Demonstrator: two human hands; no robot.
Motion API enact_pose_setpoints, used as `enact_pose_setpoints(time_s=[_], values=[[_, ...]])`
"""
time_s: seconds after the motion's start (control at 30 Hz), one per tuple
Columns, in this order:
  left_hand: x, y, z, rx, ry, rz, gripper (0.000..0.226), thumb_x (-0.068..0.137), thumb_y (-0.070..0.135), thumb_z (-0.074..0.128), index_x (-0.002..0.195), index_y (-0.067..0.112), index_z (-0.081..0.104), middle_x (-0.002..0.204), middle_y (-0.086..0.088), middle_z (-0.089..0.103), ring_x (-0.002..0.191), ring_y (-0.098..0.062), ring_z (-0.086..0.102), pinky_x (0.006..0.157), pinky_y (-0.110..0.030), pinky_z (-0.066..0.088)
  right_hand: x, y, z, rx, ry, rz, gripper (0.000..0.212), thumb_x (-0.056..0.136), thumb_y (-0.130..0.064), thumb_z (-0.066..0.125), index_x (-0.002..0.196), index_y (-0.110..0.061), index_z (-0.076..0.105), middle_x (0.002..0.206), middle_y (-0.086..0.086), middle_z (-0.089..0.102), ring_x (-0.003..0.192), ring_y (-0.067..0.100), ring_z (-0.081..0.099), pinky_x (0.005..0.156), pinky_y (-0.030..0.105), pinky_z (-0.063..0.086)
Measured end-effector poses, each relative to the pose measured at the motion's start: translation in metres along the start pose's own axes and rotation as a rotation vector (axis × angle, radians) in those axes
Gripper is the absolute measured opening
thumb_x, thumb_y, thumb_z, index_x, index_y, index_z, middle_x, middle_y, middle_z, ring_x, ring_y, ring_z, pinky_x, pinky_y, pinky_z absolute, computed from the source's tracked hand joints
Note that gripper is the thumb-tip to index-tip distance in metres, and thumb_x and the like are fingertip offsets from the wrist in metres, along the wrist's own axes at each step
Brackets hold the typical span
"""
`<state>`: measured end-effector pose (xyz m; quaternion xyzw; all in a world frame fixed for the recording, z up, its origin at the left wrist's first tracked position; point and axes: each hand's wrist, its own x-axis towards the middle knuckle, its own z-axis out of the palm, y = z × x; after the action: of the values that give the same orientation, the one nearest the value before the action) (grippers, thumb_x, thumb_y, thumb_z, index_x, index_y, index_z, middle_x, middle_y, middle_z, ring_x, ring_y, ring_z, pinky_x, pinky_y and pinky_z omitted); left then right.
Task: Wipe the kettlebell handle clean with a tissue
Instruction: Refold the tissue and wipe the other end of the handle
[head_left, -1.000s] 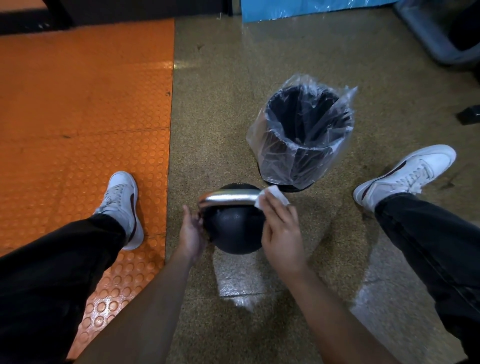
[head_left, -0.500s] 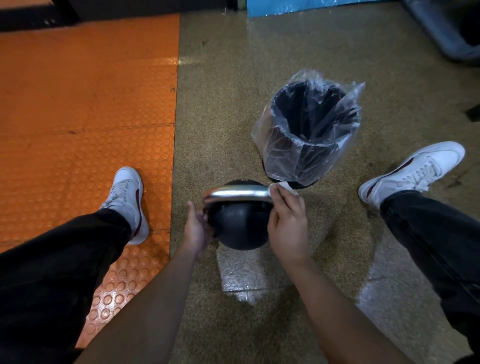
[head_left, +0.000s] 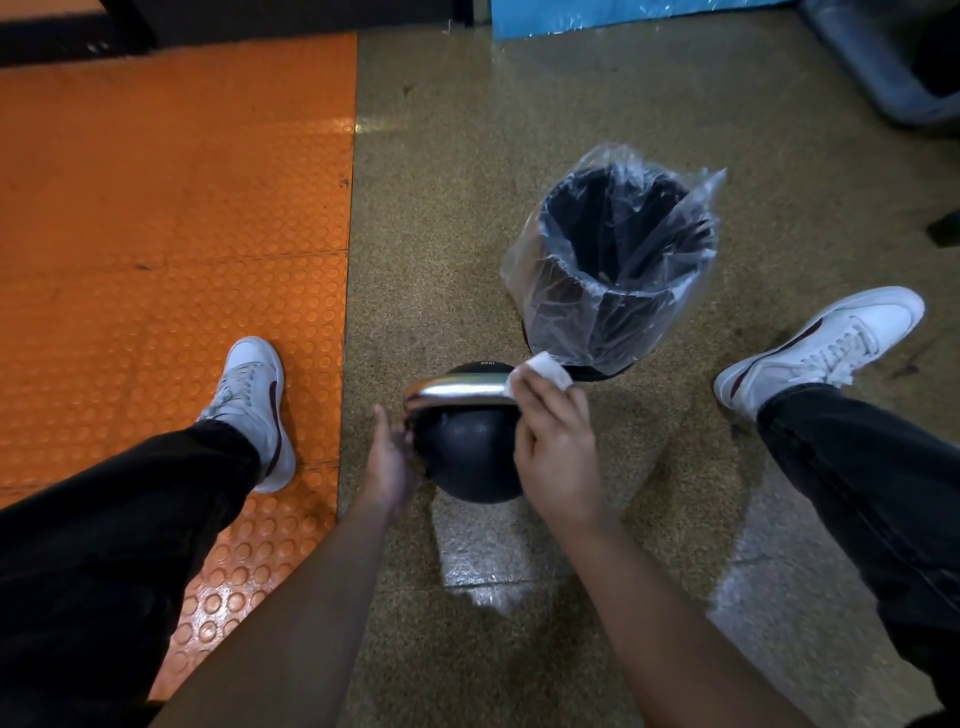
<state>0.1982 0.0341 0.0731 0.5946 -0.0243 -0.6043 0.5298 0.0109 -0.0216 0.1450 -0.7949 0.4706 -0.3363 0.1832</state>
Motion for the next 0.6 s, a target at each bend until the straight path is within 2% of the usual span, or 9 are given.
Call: enact_pose_setpoints(time_s=[0.07,0.13,0.23,0.4,0.53,0.6], values=[[0.002,-0.001,-0.002,0.002,-0.010,-0.004,0.077,0.092,0.078,0.010,0.129,0.032,0.060,0.134,0.005,0.064,0.139,-0.024,0.042,0.116,-0.064,0.022,-0.015,-0.002,0.005,0.015,-0.055,-0.089,0.039,0.097,-0.008,0.048,0.132,-0.003,0.064,0.139,0.012,0.060,0.118,0.031,0.054,0.099,0.036,0.050],[0.004,-0.003,-0.005,0.014,-0.015,0.005,0.081,0.090,0.080,0.010,0.137,0.032,0.056,0.140,0.003,0.060,0.142,-0.024,0.039,0.116,-0.064,0.021,-0.029,0.003,0.004,0.066,-0.037,-0.021,0.039,0.099,-0.009,0.048,0.134,-0.005,0.063,0.140,0.016,0.052,0.123,0.025,0.050,0.101,0.033,0.048],[0.002,-0.002,-0.004,0.025,-0.014,0.013,0.080,0.090,0.080,0.009,0.132,0.033,0.059,0.137,0.005,0.062,0.139,-0.022,0.042,0.116,-0.062,0.024,-0.025,0.005,-0.002,0.097,0.071,0.112,0.035,0.095,-0.002,0.058,0.128,-0.007,0.067,0.124,0.014,0.047,0.109,0.007,0.046,0.093,0.024,0.050],[0.005,-0.003,-0.007,0.030,-0.036,0.004,0.085,0.087,0.085,0.012,0.137,0.033,0.057,0.140,0.006,0.060,0.142,-0.024,0.039,0.116,-0.066,0.019,-0.007,-0.011,0.010,0.065,0.047,0.034,0.021,0.088,0.000,0.064,0.107,-0.007,0.069,0.114,0.011,0.054,0.098,0.023,0.060,0.083,0.031,0.054],[0.006,-0.003,-0.009,0.023,-0.042,0.012,0.082,0.088,0.083,0.012,0.136,0.034,0.057,0.139,0.006,0.061,0.142,-0.023,0.039,0.117,-0.065,0.018,-0.020,0.003,0.008,0.075,0.073,0.187,0.019,0.088,0.000,0.063,0.102,-0.012,0.065,0.111,0.005,0.051,0.079,0.022,0.062,0.065,0.040,0.059],[0.006,-0.002,-0.007,0.032,-0.042,0.012,0.085,0.088,0.083,0.012,0.139,0.032,0.055,0.139,0.005,0.061,0.142,-0.023,0.039,0.117,-0.064,0.020,-0.019,0.003,0.006,0.087,0.103,0.202,0.019,0.088,0.000,0.063,0.102,-0.012,0.064,0.111,0.005,0.052,0.079,0.022,0.063,0.066,0.040,0.058]])
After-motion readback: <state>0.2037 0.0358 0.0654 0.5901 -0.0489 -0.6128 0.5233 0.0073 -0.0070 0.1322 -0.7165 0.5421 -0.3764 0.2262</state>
